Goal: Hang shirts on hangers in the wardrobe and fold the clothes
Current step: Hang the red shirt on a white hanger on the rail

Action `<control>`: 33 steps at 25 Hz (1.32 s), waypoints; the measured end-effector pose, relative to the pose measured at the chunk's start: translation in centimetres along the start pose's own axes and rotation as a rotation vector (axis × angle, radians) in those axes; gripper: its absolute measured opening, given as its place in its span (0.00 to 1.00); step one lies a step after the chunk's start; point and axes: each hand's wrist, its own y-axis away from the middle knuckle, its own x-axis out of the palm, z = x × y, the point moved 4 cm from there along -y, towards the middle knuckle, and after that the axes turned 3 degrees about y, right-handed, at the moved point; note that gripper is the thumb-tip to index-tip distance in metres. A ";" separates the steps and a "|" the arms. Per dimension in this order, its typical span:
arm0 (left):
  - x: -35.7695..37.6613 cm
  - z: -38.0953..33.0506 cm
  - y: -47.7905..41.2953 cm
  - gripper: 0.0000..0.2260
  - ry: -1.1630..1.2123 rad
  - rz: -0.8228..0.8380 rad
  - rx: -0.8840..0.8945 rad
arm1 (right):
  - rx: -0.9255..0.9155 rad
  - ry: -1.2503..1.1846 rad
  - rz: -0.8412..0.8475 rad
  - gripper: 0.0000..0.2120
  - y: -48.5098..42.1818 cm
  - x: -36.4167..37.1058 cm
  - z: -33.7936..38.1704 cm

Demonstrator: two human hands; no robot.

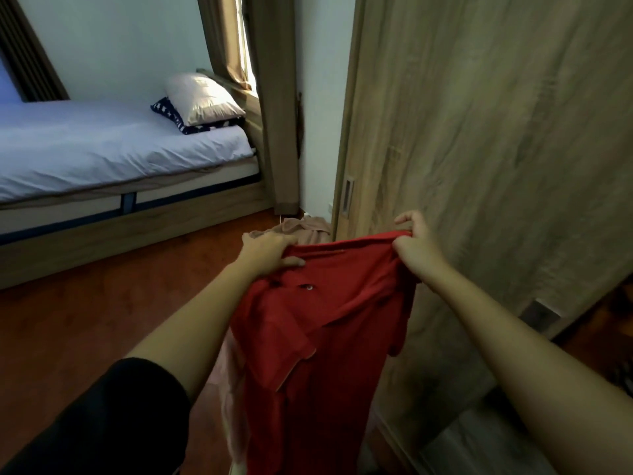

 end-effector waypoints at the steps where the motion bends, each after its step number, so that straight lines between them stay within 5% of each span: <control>1: -1.2 0.0 0.9 0.19 -0.015 -0.003 0.012 | 0.010 -0.004 -0.035 0.11 0.8 -0.9 0.3; 5: -7.4 -0.9 5.7 0.20 0.071 -0.071 -0.033 | -0.045 0.185 -0.097 0.03 5.7 -4.4 1.4; 10: -14.8 -8.6 14.4 0.22 0.564 -0.166 0.072 | -0.286 0.398 -0.257 0.12 13.9 -11.2 3.8; 14: -18.5 -14.7 19.0 0.22 0.763 -0.390 0.166 | -0.298 0.702 -0.442 0.17 20.2 -20.5 5.9; 19: -16.3 -25.0 21.3 0.07 0.453 -0.306 0.358 | -0.369 0.745 -0.396 0.12 26.3 -30.9 5.0; 23: -16.7 -31.8 22.7 0.05 0.632 -0.364 0.430 | -0.166 0.856 -0.372 0.12 31.7 -36.3 2.3; 27: -15.9 -39.4 24.1 0.16 0.648 -0.599 0.541 | -0.102 0.942 -0.398 0.13 35.3 -39.0 0.6; 30: -14.5 -43.5 23.4 0.11 0.962 -0.547 0.581 | -0.078 0.968 -0.462 0.11 37.6 -41.5 -1.2; 33: -13.9 -46.6 21.6 0.10 0.827 -0.523 0.700 | -0.110 0.867 -0.530 0.08 39.5 -44.1 -2.1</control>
